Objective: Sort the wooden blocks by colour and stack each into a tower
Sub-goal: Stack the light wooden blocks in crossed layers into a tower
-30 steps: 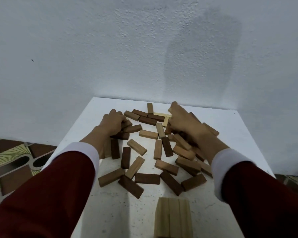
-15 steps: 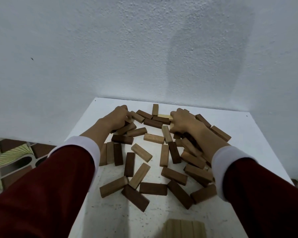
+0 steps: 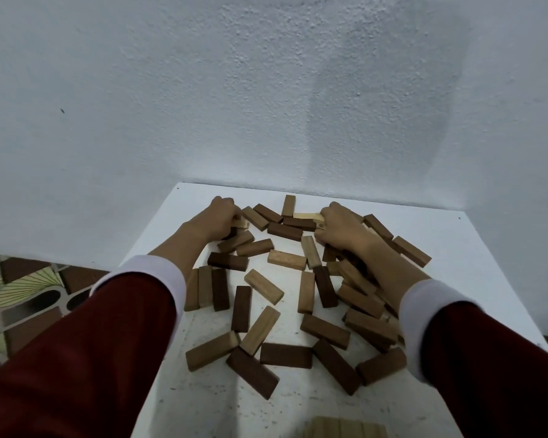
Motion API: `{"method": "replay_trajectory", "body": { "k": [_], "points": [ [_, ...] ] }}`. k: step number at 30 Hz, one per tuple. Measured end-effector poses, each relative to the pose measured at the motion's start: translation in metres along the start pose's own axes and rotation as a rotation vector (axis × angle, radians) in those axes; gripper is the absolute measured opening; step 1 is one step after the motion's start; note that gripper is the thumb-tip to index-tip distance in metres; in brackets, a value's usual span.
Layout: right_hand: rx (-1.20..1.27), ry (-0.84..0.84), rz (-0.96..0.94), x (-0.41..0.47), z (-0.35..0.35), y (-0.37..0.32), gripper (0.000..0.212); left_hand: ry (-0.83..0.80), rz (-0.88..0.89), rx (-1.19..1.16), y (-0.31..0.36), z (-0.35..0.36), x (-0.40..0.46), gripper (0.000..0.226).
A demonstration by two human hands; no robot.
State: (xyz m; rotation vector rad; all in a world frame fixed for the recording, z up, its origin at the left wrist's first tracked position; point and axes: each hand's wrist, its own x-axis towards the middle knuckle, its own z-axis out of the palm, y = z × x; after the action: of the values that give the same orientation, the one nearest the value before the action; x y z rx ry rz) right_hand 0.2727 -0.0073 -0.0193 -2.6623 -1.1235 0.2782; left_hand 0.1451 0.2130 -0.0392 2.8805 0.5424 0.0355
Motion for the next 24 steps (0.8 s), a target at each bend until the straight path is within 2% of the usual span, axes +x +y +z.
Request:
{"method": "replay_trajectory", "body": {
  "k": [3, 7, 10, 13, 15, 17, 19, 24],
  "points": [
    [0.082, 0.087, -0.031, -0.004, 0.003, -0.001, 0.016, 0.009, -0.008, 0.002, -0.001, -0.003, -0.003, 0.019],
    [0.178, 0.117, -0.024, -0.012, 0.001, -0.004, 0.027, 0.022, -0.035, 0.045, 0.008, -0.001, -0.012, 0.021],
    [0.275, 0.116, -0.027, -0.018, -0.003, -0.004, 0.025, 0.096, -0.075, 0.084, 0.014, 0.003, -0.019, 0.025],
    [0.353, 0.101, -0.002, -0.024, -0.008, -0.004, 0.016, 0.208, -0.091, 0.040, 0.023, -0.002, -0.026, 0.011],
    [0.388, 0.083, 0.010, -0.029, -0.015, -0.007, 0.010, 0.254, -0.085, -0.033, 0.031, -0.008, -0.028, 0.010],
    [0.384, 0.063, 0.019, -0.035, -0.023, -0.012, 0.021, 0.275, -0.065, -0.149, 0.040, -0.015, -0.031, 0.021],
    [0.407, 0.035, 0.032, -0.042, -0.030, -0.019, 0.023, 0.264, -0.041, -0.354, 0.050, -0.022, -0.036, 0.031],
    [0.501, -0.016, 0.010, -0.058, -0.047, -0.034, 0.021, 0.099, 0.029, -0.785, 0.079, -0.041, -0.054, 0.013]
  ]
}}
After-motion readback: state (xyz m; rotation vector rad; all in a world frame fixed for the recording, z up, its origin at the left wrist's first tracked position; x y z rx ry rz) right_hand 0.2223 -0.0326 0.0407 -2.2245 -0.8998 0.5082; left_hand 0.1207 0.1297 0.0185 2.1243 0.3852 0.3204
